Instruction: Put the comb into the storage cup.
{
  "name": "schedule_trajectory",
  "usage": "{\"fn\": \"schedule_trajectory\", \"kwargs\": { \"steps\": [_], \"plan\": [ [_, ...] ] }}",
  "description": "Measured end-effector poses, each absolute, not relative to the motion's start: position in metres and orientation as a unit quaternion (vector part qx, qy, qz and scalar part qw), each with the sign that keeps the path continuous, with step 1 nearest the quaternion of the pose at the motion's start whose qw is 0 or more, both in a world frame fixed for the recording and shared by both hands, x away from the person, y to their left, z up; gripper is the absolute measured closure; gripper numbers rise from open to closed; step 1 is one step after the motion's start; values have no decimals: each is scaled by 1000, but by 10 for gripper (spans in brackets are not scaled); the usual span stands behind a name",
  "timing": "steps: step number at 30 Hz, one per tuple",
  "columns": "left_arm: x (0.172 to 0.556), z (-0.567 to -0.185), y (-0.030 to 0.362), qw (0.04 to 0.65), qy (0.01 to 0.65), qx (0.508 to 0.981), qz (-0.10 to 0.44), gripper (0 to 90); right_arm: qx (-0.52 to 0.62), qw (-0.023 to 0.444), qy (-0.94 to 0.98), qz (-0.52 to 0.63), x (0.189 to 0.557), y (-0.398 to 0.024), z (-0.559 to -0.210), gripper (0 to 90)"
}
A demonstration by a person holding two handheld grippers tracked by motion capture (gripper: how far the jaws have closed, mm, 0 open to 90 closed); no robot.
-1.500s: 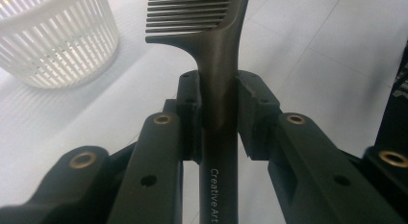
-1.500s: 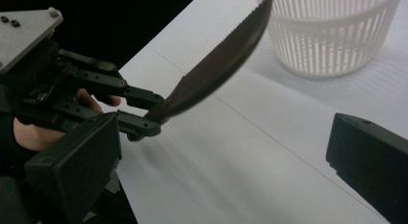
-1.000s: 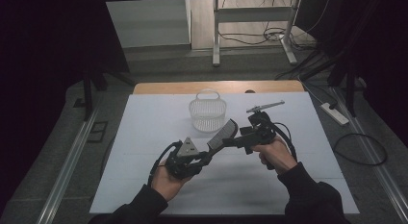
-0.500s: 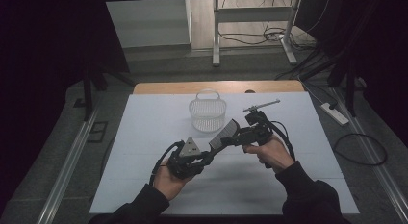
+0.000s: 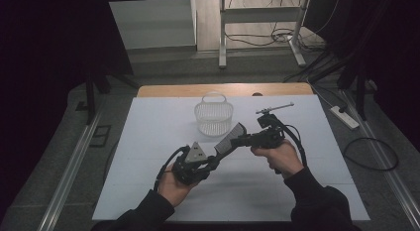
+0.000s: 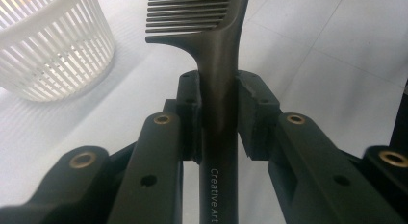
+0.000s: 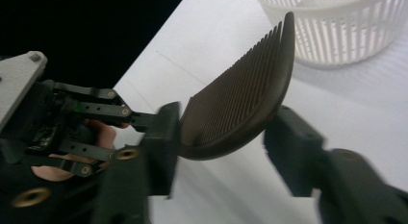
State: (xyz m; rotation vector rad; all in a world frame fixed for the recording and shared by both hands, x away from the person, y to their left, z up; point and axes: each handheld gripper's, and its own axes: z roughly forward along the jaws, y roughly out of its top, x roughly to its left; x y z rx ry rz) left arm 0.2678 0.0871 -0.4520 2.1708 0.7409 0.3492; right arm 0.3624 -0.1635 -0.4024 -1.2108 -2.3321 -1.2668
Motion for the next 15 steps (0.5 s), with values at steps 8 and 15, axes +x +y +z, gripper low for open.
{"fn": "schedule_trajectory", "kwargs": {
  "steps": [8, 15],
  "plan": [
    [268, -453, 86, 399, 292, 858, 140, 726, -416, 157, -776, -449, 366, -168, -407, 743],
    [268, -457, 84, 388, 289, 862, 147, 725, -418, 210, -757, -457, 367, -170, -409, 832]
  ]
}}
